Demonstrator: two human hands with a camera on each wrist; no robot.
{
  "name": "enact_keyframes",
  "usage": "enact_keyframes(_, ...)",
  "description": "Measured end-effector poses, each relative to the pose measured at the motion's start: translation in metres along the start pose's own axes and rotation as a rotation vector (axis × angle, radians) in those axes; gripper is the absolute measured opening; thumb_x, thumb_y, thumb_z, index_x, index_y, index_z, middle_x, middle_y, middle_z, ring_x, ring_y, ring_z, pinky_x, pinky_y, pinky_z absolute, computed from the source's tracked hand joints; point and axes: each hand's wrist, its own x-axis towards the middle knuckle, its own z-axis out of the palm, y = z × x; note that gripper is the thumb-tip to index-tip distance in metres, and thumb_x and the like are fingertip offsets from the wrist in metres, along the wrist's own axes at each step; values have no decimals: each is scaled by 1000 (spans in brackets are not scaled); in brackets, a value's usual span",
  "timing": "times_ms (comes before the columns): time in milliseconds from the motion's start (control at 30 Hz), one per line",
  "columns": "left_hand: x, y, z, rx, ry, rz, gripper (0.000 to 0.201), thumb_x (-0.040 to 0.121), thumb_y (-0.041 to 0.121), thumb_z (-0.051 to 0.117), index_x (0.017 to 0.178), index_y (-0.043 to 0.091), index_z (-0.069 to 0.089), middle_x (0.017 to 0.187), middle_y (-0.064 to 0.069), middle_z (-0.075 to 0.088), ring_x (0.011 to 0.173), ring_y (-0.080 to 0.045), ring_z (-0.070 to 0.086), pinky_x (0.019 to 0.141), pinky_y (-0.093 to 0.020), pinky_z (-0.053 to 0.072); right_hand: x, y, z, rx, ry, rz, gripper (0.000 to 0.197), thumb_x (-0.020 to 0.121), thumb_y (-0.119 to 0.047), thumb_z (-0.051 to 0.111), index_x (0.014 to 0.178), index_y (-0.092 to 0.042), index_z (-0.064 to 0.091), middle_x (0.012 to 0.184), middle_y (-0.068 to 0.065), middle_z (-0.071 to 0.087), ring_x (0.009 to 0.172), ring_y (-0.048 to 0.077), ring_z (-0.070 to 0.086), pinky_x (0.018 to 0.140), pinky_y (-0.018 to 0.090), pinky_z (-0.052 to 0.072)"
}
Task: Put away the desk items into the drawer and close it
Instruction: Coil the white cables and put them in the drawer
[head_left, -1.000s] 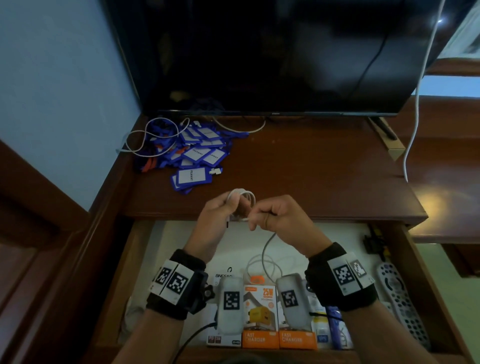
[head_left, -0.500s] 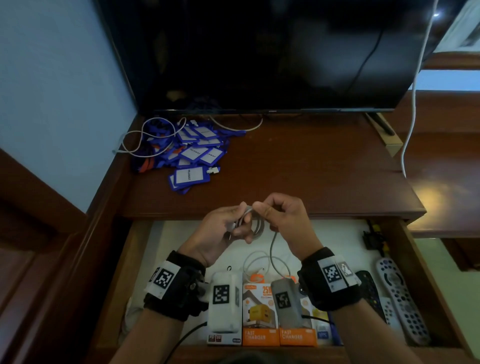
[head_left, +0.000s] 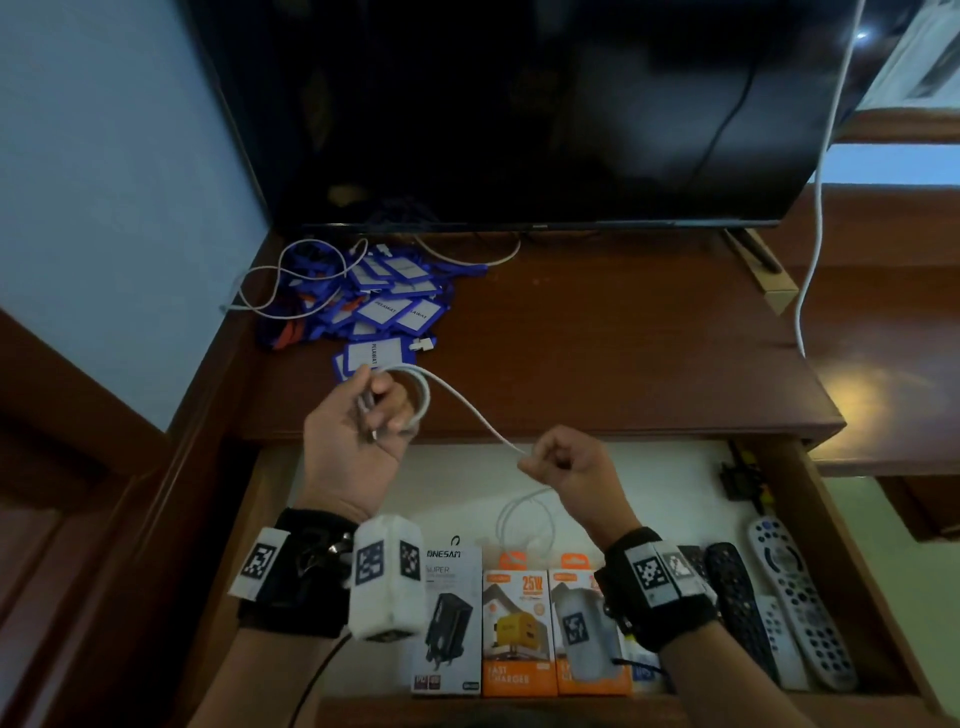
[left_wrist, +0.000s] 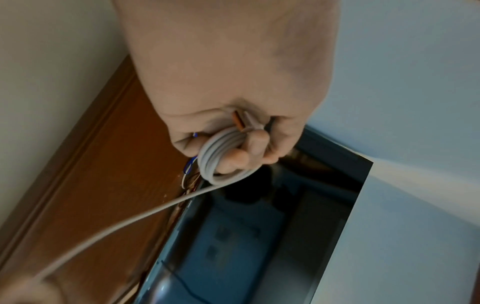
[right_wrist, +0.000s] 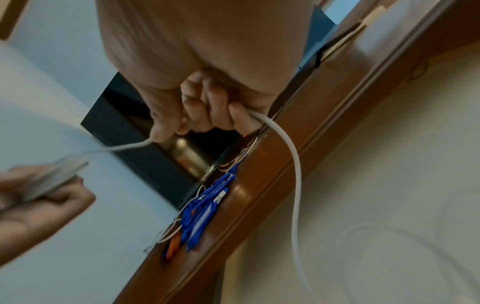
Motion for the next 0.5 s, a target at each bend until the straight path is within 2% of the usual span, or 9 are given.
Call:
enact_keyframes(67, 1, 0, 0, 48, 66, 62, 27, 92, 31, 43, 70, 16, 48, 54, 4, 39, 53, -10, 33, 54, -21, 32, 2, -8, -3, -7, 45, -67, 16, 78, -2, 74, 68, -9, 64, 61, 9, 55, 57, 12, 46, 56, 19, 41)
enact_keyframes(100, 2, -1, 2, 101, 96, 76, 31, 96, 31, 40, 69, 17, 47, 55, 3, 38, 53, -10, 33, 56, -22, 30, 4, -14, -3, -36, 35, -97, 14, 77, -1, 74, 67, -8, 67, 61, 9, 58, 57, 9, 48, 56, 17, 42)
enact_keyframes(167, 2, -6, 4, 327, 143, 108, 38, 103, 30, 34, 68, 19, 44, 57, 2, 36, 54, -12, 37, 64, -27, 30, 5, -29, 0, -123, -66, -149, 9, 76, 1, 74, 69, -3, 71, 63, 2, 63, 57, 1, 54, 57, 11, 44)
enact_keyframes(267, -5, -13, 14, 692, 174, 157, 39, 104, 32, 31, 70, 18, 45, 63, 2, 48, 64, -14, 50, 80, -33, 36, 5, -49, 4, -216, -281, -189, 2, 77, 2, 73, 74, 2, 72, 66, -6, 64, 61, 0, 60, 61, 11, 48)
enact_keyframes(300, -8, -15, 18, 739, 181, 161, 40, 104, 33, 31, 72, 15, 49, 67, 0, 54, 67, -13, 55, 82, -33, 38, 5, -55, 6, -220, -327, -205, 2, 76, 2, 73, 74, 2, 72, 66, -5, 65, 62, 2, 60, 62, 13, 50)
enact_keyframes(367, -10, -19, 25, 799, 182, 153, 46, 104, 35, 30, 85, 3, 59, 77, -5, 64, 71, -7, 61, 77, -28, 38, 5, -63, 8, -195, -383, -233, 3, 76, 3, 73, 74, 1, 72, 67, -4, 65, 63, 4, 61, 64, 15, 51)
enact_keyframes(433, -11, -24, 28, 843, 158, 140, 51, 104, 36, 30, 100, -7, 58, 83, -3, 68, 75, -3, 62, 74, -25, 37, 4, -68, 8, -167, -385, -254, 10, 77, 5, 71, 75, -5, 72, 67, -8, 64, 63, 1, 61, 64, 13, 49)
enact_keyframes(500, -14, -30, 28, 903, 100, 135, 50, 104, 38, 29, 101, -3, 59, 84, -1, 69, 83, -8, 61, 77, -28, 39, 5, -69, 7, -139, -341, -286, 13, 78, 5, 70, 76, -7, 72, 66, -12, 64, 63, -1, 61, 63, 12, 48)
